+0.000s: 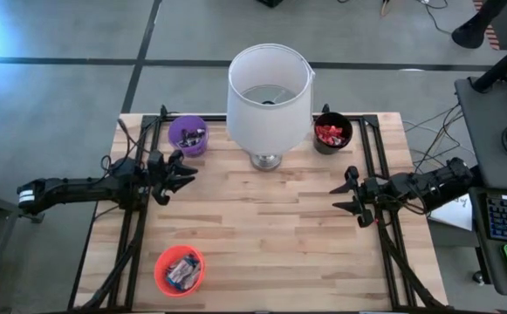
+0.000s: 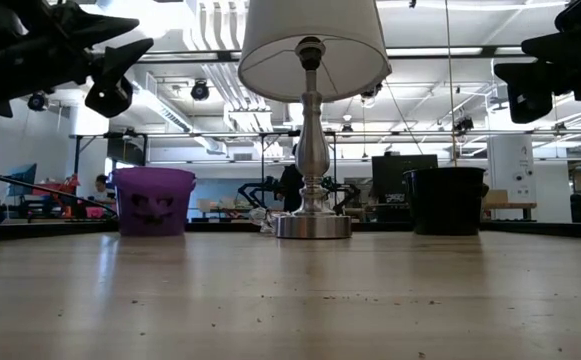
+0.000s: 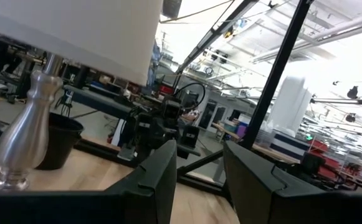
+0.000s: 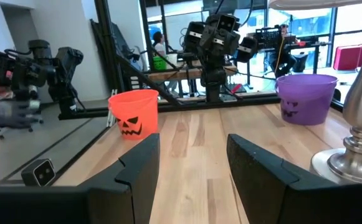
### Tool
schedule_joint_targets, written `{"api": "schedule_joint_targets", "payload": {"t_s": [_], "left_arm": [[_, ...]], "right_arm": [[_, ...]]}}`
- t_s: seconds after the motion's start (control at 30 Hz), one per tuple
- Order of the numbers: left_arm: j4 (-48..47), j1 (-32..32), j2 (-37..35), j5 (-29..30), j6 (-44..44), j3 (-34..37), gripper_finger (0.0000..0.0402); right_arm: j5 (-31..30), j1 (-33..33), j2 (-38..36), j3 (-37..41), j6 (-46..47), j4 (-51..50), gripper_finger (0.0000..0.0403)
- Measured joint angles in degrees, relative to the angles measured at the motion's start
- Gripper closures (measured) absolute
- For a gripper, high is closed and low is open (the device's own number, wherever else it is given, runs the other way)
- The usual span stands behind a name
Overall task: Organize candy in baskets
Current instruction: Return to Home Position
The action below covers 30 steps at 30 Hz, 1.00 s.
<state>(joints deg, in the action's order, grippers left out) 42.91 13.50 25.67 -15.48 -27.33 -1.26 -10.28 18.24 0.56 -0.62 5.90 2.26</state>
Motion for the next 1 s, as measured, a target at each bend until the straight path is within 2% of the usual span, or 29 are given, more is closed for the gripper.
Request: {"api": "schedule_joint_targets", "payload": {"t_s": [0.2,0.4,0.5,0.63,0.77,1.0], "left_arm": [[-1.86,0.00,0.00,-1.75,-0.38,0.00,0.0287],[0.67,0.00,-0.63,-2.06,11.45,0.00,0.0287],[1.45,-0.07,-2.02,-2.04,13.68,0.00,0.0287],[1.41,-0.07,-5.83,-2.05,18.37,0.00,0.0287],[-0.21,-0.07,-11.42,-2.06,19.20,0.00,0.0287],[-8.17,-0.07,-23.23,-2.04,22.36,0.12,0.0287]], "right_arm": [[0.00,0.00,0.00,0.00,0.02,-0.01,0.0225],[-0.02,0.00,0.00,0.00,0.03,0.00,0.0225],[-0.02,0.00,0.00,0.02,-0.02,0.00,0.0225],[-0.02,0.00,0.00,0.02,-0.02,0.02,0.0225],[-0.02,0.00,0.00,0.02,0.01,0.04,0.0225],[-0.04,0.00,0.00,0.04,-0.04,0.07,0.0225]]}}
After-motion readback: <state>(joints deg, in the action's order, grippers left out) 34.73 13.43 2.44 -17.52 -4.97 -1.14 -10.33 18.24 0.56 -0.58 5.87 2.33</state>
